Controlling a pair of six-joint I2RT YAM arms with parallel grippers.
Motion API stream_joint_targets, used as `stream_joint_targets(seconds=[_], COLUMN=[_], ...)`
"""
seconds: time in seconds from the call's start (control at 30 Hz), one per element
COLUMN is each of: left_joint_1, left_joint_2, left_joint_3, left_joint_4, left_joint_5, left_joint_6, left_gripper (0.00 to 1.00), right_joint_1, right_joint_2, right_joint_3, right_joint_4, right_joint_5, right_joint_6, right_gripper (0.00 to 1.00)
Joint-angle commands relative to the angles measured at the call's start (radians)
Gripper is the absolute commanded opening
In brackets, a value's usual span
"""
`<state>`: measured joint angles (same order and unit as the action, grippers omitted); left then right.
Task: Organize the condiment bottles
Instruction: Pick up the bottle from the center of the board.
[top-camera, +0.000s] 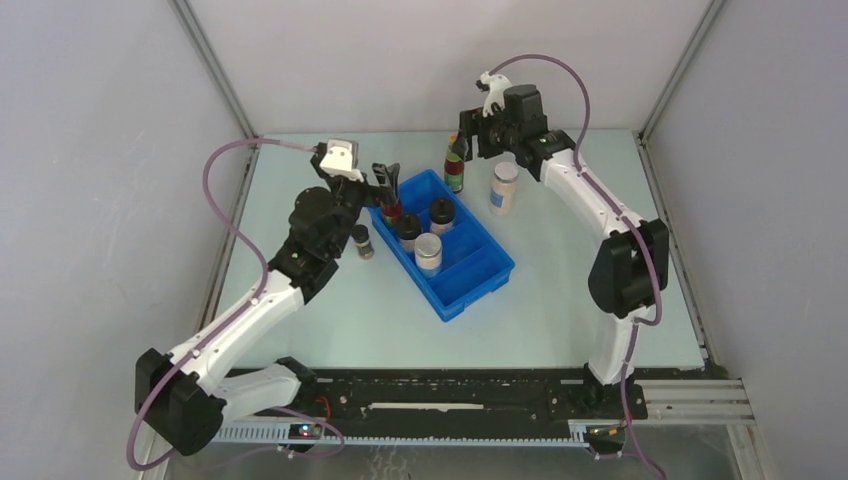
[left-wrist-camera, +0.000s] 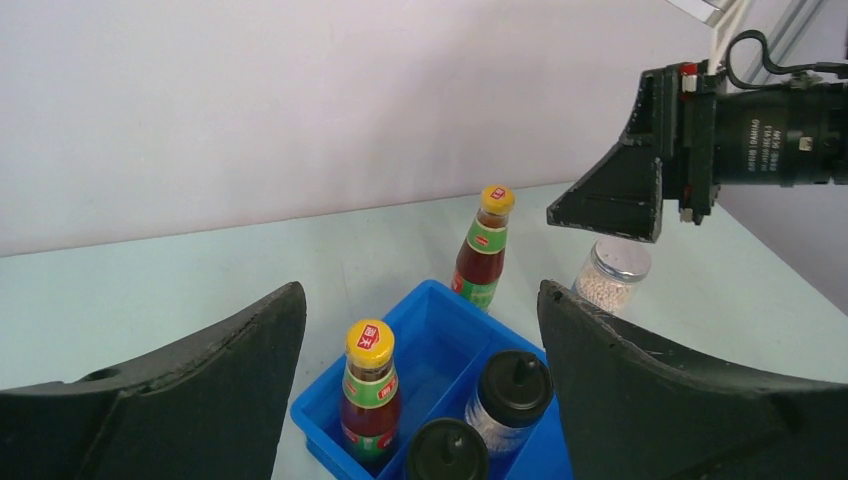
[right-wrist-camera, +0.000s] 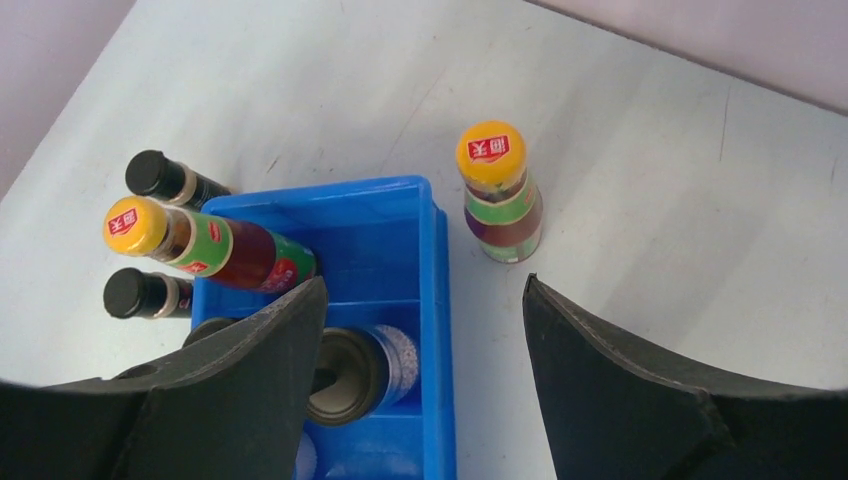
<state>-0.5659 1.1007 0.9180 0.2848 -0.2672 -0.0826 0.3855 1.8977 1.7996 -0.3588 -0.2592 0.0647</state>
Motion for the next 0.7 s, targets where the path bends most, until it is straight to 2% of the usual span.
stream_joint_targets(seconds=[0.0, 0.3, 0.67], left_joint_1=[0.002, 0.002, 0.002], left_joint_2=[-0.062, -0.094, -0.060], left_joint_3=[-0.079, -0.196, -0.254], left_joint_4=[0.138, 0.256, 0.389], left_joint_5=[-0.004, -0.016, -0.034], left_joint_6=[-0.008, 0.033, 0.081], left_gripper=[0.90, 0.90, 0.91], right_joint_1=[-0.012, -0.019, -0.036], right_joint_2=[0.034, 0.133, 0.222], right_joint_3=[0.074, 0.131, 0.169], right_joint_4=[0.066, 0.119, 0.194], right_joint_5=[-0.032, -0.016, -0.010], right_joint_6=[-0.045, -0.063, -0.075], right_gripper=[0.81, 0.81, 0.81])
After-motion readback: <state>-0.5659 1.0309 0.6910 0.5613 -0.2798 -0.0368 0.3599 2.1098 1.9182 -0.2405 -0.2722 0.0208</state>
